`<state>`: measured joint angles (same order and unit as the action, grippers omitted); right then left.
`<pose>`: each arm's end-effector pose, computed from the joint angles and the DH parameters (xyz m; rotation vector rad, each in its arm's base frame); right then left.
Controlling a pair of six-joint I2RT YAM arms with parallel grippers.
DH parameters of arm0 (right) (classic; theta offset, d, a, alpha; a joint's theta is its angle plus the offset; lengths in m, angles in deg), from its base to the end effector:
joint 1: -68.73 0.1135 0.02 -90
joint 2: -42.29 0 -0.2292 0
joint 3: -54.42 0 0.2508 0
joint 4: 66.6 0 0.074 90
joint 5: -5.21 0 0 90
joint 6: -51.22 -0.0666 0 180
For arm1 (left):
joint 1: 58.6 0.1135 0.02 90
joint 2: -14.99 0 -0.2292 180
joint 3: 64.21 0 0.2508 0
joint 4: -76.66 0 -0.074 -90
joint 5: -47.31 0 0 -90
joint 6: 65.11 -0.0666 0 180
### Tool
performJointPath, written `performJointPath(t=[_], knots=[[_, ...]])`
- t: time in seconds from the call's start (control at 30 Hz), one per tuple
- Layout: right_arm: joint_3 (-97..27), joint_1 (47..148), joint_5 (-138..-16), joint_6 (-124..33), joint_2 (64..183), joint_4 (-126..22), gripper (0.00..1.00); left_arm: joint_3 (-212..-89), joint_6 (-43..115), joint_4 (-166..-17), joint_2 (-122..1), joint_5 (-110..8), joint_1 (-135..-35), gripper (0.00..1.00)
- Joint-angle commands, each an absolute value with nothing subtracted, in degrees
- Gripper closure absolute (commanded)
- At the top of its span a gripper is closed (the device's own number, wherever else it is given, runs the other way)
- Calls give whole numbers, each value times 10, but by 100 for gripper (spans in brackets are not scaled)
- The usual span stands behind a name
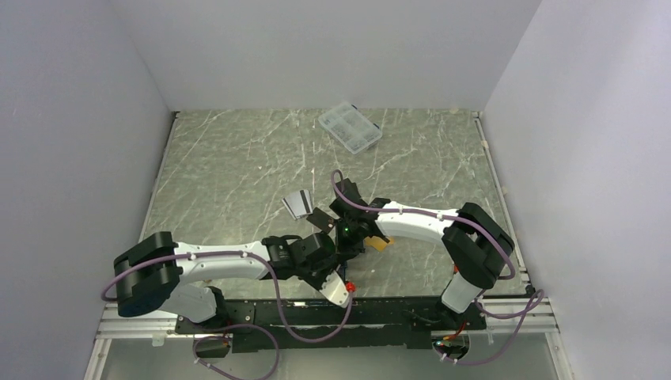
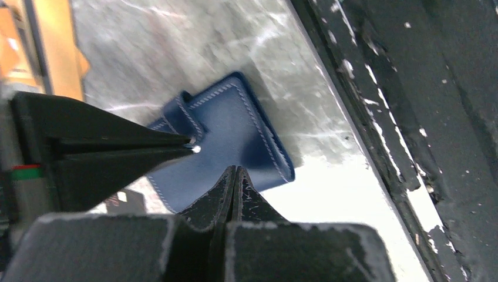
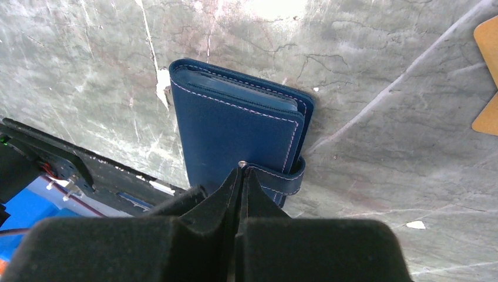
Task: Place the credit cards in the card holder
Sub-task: Close the card holder at the center of the board.
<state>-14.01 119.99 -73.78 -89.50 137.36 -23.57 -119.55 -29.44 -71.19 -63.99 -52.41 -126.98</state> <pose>0.1859 0.2520 0.0987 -0.0661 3.0069 0.6014 0.0944 -0.2686 0.1224 2.2718 1.1649 -0.3114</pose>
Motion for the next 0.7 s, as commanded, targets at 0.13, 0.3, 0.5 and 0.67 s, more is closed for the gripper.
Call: performJointPath(t=[0.13, 0.3, 0.5, 0.67], knots=[[-125, 1209, -808, -884, 1415, -212, 100, -1166, -307, -755, -670, -502, -1271, 100], [-138, 1211, -806, -880, 1419, -205, 100, -1158, -315, -771, -692, -498, -1271, 100], [-176, 1229, -809, -866, 1458, -176, 100, -1157, -321, -769, -699, -505, -1271, 100], [-190, 1247, -817, -866, 1492, -156, 100, -1147, -324, -778, -690, -506, -1271, 100]])
